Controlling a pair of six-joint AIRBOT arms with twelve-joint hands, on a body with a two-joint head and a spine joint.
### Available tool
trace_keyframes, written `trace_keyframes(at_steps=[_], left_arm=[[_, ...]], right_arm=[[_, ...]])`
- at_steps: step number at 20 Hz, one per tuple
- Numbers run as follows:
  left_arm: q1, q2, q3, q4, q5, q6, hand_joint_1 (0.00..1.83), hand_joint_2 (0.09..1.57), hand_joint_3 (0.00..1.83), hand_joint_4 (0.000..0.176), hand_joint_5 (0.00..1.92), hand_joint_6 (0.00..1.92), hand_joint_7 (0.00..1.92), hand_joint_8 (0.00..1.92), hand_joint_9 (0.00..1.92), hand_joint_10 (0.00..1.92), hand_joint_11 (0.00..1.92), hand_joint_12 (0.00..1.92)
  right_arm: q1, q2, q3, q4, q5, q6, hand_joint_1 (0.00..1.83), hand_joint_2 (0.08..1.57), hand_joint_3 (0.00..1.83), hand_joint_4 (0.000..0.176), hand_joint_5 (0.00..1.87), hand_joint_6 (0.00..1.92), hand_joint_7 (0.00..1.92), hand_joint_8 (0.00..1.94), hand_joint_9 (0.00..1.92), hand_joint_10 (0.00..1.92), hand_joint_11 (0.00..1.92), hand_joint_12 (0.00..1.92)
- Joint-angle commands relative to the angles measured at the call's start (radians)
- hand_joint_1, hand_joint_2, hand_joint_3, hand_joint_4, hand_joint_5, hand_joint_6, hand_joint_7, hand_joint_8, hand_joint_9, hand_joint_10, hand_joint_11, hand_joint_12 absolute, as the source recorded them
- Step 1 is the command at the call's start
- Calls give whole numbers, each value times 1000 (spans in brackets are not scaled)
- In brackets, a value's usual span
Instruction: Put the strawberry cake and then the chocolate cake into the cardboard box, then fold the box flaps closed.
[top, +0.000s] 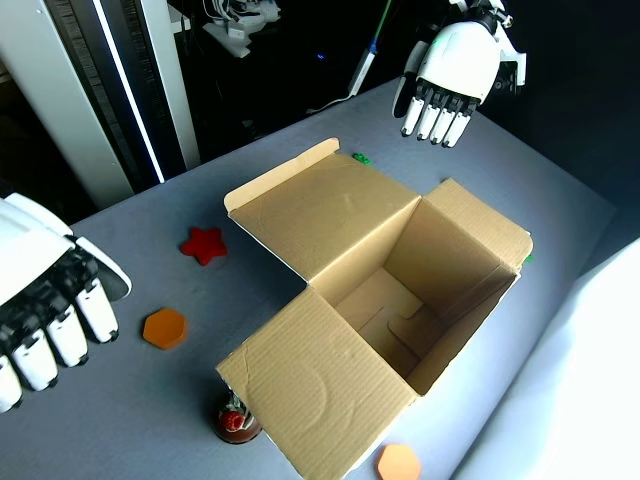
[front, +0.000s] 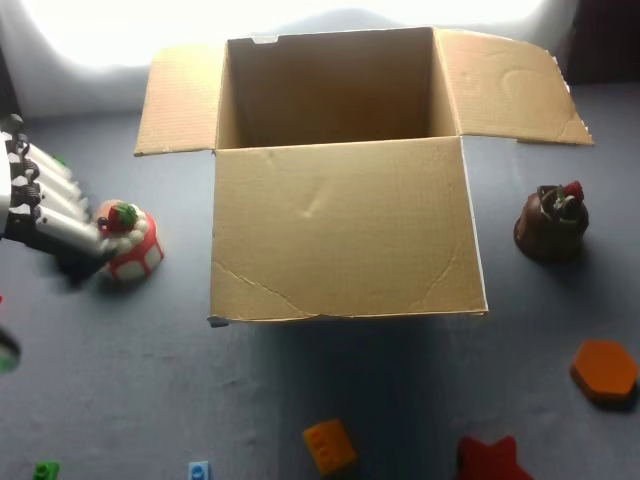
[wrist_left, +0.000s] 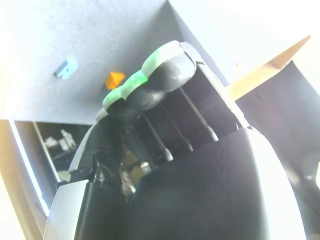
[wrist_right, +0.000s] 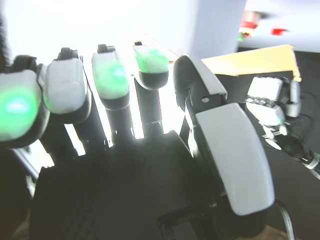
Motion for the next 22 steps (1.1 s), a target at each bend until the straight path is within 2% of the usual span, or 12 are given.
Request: trace_keyframes(at_steps=[1,2,7,9,10,11,13,14,16,17,20,22], left_arm=[[-4,6,5,-77,-12,0,349,1085,9,14,112,11,133,3,167,18,0,762],[-4,5,6,-77,-16,0,325,1087,6,9,111,8,133,1,172,15,0,758],[-1,2,7,-72,-17,-2,399,1069,0,15,77,1,110,0,158,2,0,716],[-1,-1,7,-66,-15,-5,418,1046,0,23,76,1,109,1,150,1,0,685],[-1,-5,7,-62,-15,-5,478,1036,0,18,77,2,115,3,152,1,0,676],[-2,-10,8,-53,-15,-5,510,1039,0,21,72,0,114,2,146,0,0,659],[-1,-15,8,-30,-15,-5,872,1013,0,36,45,0,92,1,139,2,0,634],[-1,-18,9,-29,-15,-5,1030,978,0,46,32,0,77,0,126,0,0,591],[1,-28,10,-29,-12,-7,1101,998,1,50,18,0,72,1,113,0,0,537],[4,-32,9,-29,-6,-8,1129,1016,9,45,21,2,70,0,106,0,0,532],[63,-61,24,-64,18,-10,1176,1050,16,43,24,2,34,0,70,0,0,467],[134,-93,55,-122,47,-13,1187,1050,10,44,51,7,61,5,98,8,0,518]], right_arm=[[16,9,-1,34,87,-55,181,1078,46,0,47,32,98,5,42,126,0,510],[19,8,-1,66,86,-68,208,1082,26,0,56,26,105,3,58,115,0,548],[20,7,-3,173,81,-68,311,1065,2,0,70,16,106,1,64,85,0,557],[14,8,-3,202,104,-68,376,1046,0,0,37,2,94,1,85,74,0,581],[13,8,-3,216,113,-68,534,1024,0,0,36,1,100,4,87,72,0,582],[14,8,-3,232,120,-68,648,999,0,0,39,3,102,4,83,68,0,578],[25,8,-3,299,124,-86,958,1013,0,0,48,8,98,7,83,56,0,440],[35,4,-3,361,133,-140,1104,996,0,2,9,1,91,3,81,47,0,324],[43,-2,-3,399,153,-196,1225,998,0,0,0,0,54,3,48,23,0,65],[42,-2,-3,399,153,-200,1282,1000,0,0,0,0,47,3,35,16,0,12],[41,-2,-3,399,155,-207,1383,994,0,0,0,0,32,0,14,6,0,0],[41,-2,-3,399,163,-213,1370,1005,2,0,0,0,28,1,19,8,0,0]])
